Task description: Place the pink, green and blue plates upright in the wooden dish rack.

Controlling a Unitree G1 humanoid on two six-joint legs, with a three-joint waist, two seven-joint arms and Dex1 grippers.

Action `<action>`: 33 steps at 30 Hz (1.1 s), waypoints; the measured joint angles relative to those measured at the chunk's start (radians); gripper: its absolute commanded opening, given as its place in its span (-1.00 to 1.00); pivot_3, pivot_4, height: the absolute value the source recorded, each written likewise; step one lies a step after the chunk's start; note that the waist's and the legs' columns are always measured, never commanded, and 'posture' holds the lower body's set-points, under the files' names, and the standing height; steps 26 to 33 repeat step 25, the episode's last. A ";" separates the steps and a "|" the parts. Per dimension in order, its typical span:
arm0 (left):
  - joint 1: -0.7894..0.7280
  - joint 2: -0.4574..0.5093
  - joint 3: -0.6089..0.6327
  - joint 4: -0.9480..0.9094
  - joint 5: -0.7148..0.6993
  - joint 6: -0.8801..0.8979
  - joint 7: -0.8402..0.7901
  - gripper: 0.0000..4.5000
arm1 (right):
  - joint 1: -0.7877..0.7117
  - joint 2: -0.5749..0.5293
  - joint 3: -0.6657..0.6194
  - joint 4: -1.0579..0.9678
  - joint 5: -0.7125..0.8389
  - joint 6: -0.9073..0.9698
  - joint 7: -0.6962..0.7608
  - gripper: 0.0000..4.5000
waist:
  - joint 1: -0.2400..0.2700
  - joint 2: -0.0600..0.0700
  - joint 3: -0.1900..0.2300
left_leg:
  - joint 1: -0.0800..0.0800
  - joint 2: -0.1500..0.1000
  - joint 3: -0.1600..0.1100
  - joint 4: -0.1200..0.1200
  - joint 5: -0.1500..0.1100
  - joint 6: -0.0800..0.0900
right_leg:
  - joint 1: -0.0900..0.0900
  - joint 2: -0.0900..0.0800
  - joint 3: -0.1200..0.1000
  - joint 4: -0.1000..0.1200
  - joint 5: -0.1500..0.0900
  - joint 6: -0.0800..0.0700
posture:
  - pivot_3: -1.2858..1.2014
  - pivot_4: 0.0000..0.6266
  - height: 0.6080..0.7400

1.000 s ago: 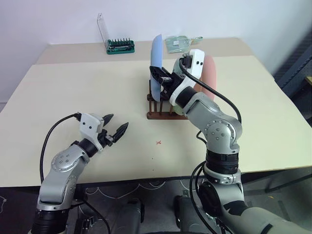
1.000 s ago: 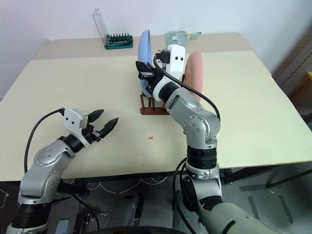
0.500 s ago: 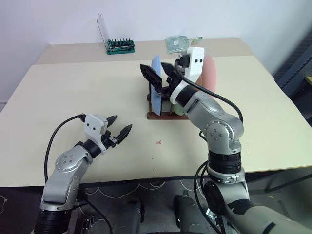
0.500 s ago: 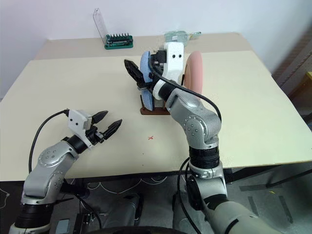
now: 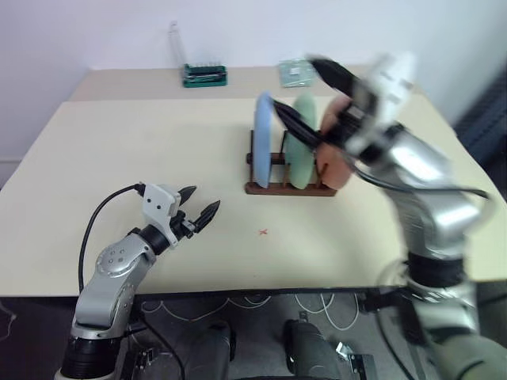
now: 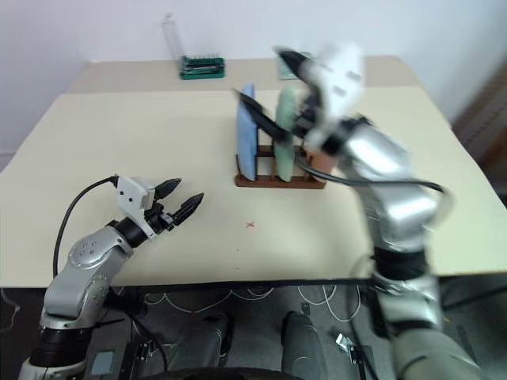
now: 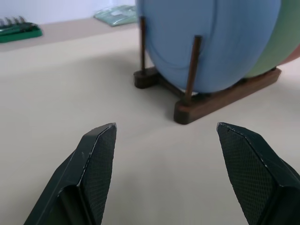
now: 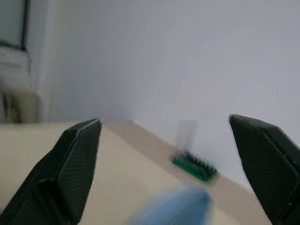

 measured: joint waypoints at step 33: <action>0.032 0.005 0.002 0.079 0.066 -0.066 0.020 0.56 | 0.387 -0.004 -0.054 0.236 -0.050 -0.211 0.142 0.97 | -0.028 0.006 0.001 | 0.002 0.002 0.007 0.006 -0.003 0.005 | 0.000 -0.001 0.004 0.002 0.000 0.001 | 0.03 -0.52 1.00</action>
